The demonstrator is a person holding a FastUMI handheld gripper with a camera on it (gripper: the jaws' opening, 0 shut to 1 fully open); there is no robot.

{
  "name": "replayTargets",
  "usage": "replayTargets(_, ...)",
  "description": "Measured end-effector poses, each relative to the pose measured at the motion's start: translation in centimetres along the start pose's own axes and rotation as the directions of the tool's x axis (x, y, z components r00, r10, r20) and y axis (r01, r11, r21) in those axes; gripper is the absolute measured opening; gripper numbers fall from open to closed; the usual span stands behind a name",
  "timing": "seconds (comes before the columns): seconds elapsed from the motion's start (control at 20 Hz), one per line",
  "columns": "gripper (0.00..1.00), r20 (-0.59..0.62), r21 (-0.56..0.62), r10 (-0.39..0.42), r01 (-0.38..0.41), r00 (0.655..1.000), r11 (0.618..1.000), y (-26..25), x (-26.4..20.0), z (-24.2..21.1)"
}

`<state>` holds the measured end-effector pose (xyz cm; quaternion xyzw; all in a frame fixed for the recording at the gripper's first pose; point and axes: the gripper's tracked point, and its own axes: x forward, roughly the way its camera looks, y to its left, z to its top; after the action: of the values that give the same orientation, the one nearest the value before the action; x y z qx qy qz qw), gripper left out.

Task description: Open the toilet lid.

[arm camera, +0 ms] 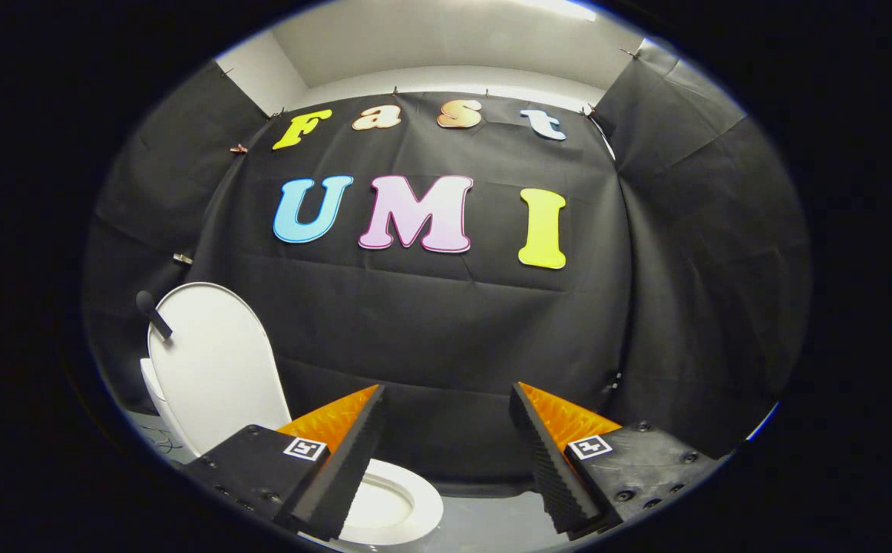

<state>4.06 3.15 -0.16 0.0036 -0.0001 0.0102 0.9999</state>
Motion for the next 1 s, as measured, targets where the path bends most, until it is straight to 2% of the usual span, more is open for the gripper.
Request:
replayTargets(0.6,0.98,-0.033,-0.057,0.037,-0.039,0.999,0.998,1.4,0.1,-1.3)
replayTargets(1.0,0.98,-0.037,-0.047,0.031,-0.033,0.999,0.998,1.1,0.1,-1.3)
